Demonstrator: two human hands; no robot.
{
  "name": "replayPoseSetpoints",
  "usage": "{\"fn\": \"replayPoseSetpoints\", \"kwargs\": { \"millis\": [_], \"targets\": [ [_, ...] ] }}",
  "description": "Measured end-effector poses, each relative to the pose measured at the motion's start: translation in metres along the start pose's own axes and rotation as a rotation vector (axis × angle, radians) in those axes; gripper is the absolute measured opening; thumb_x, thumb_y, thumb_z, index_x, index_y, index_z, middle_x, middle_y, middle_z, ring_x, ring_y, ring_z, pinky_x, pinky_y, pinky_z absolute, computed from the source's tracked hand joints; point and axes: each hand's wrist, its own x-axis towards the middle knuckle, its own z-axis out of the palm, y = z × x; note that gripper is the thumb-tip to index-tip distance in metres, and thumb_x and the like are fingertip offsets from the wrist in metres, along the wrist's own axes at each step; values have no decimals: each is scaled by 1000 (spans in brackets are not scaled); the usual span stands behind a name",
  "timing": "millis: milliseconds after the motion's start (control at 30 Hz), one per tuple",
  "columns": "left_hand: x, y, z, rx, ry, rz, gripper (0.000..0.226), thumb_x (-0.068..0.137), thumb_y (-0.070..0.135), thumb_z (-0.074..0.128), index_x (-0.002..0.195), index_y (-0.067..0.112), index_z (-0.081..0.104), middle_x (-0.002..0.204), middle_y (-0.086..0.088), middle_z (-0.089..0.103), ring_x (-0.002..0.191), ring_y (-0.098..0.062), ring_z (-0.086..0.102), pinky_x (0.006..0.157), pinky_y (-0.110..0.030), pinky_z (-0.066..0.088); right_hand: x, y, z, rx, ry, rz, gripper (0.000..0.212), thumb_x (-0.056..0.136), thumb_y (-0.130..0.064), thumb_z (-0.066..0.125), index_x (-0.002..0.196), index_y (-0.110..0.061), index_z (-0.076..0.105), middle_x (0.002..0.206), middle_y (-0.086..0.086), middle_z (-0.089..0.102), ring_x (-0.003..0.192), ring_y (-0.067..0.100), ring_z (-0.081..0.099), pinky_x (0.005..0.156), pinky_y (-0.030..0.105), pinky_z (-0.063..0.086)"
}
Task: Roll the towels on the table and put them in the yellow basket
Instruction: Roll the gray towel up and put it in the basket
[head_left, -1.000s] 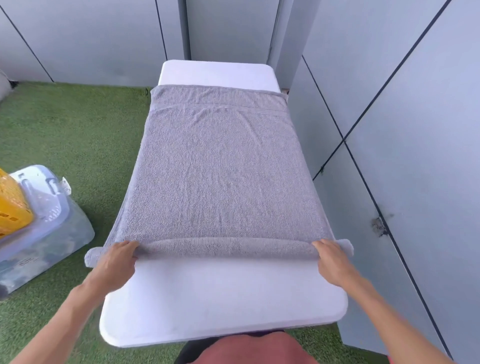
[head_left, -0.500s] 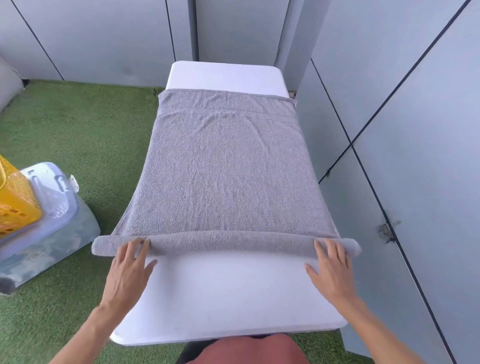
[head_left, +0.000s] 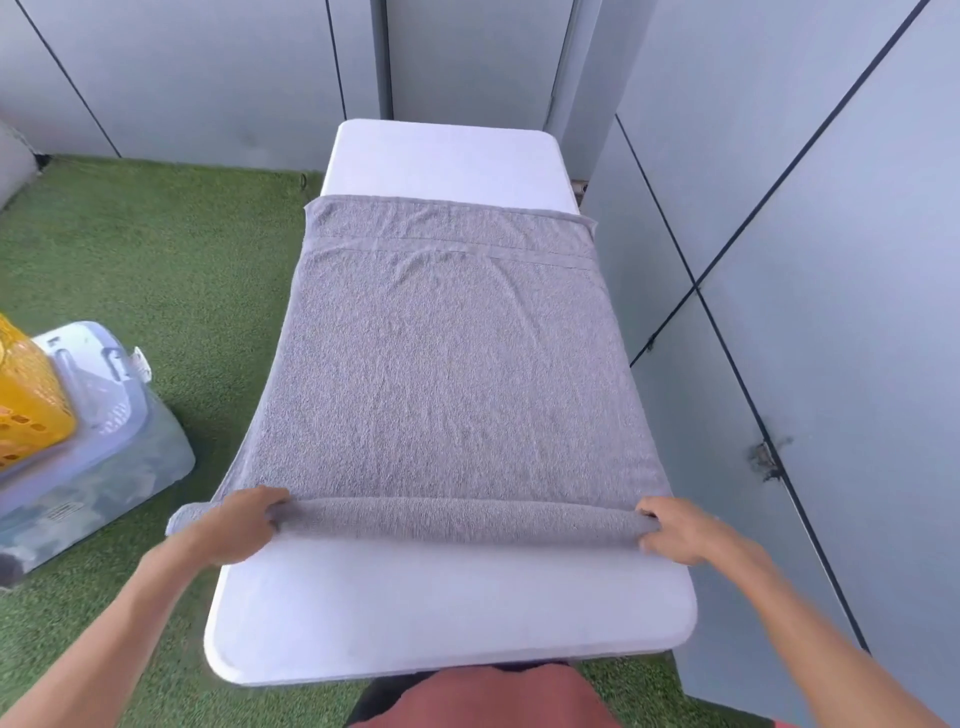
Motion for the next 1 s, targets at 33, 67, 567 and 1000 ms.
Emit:
{"fn": "replayPoseSetpoints", "kwargs": {
  "millis": [33,67,567,1000],
  "targets": [
    [0,-1,-4,-112,3,0,33,90,2,56,122,8,57,114,-7,64,107,-26,59,86,-29,43,1,1,-4,84,0,17,14,72,-31,62,76,-35,49,92,-12,55,91,15,58,82,35,51],
    [1,-3,-5,-241,39,-2,34,86,-2,61,117,11,59,108,-7,65,102,-27,61,84,-33,45,0,-1,-8,174,39,28,16,70,-32,64,78,-37,51,97,-14,56,94,15,60,82,34,51],
    [-1,1,72,166,594,190,65,81,26,73,132,-4,46,126,-20,49,119,-41,48,106,-54,27,0,-26,55,-29,699,-61,62,59,-20,87,115,-5,65,110,11,59,104,34,52,89,52,47],
    [10,-2,-10,-495,107,-38,61,77,-6,71,131,8,44,108,-12,63,101,-30,61,85,-38,48,-1,0,-6,505,106,-72,47,78,-20,76,120,-27,56,116,-8,52,109,10,51,90,26,41]
  ]
}}
